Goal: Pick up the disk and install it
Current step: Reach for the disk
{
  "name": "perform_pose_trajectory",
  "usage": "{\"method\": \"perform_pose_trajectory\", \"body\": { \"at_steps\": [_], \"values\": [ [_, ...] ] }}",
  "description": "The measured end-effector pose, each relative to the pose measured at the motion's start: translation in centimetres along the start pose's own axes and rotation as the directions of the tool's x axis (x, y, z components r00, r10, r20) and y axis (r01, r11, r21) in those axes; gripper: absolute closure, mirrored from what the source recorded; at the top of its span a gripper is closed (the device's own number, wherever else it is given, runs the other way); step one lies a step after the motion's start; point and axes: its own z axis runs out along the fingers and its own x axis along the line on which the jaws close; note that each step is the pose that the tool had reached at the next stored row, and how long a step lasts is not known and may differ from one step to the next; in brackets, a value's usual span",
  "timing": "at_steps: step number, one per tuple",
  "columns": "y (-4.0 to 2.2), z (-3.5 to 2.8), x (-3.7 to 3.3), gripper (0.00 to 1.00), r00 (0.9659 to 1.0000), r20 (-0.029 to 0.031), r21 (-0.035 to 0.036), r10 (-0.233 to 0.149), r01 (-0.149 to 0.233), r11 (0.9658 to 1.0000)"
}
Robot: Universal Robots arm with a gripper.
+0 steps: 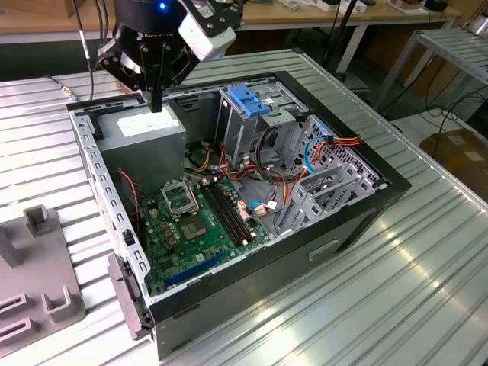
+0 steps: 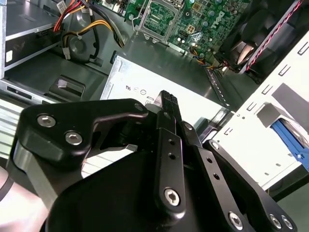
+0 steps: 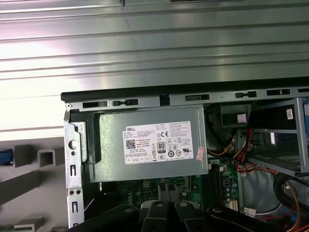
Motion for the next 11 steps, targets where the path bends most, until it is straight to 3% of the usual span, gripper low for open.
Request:
{"method": "perform_pose_trajectory", "body": {
  "at_steps": [11],
  "values": [
    [-0.05,-0.01,0.56,0.90,1.0000,-0.0003,-0.0001,0.000,0.000,1.0000]
  ]
}}
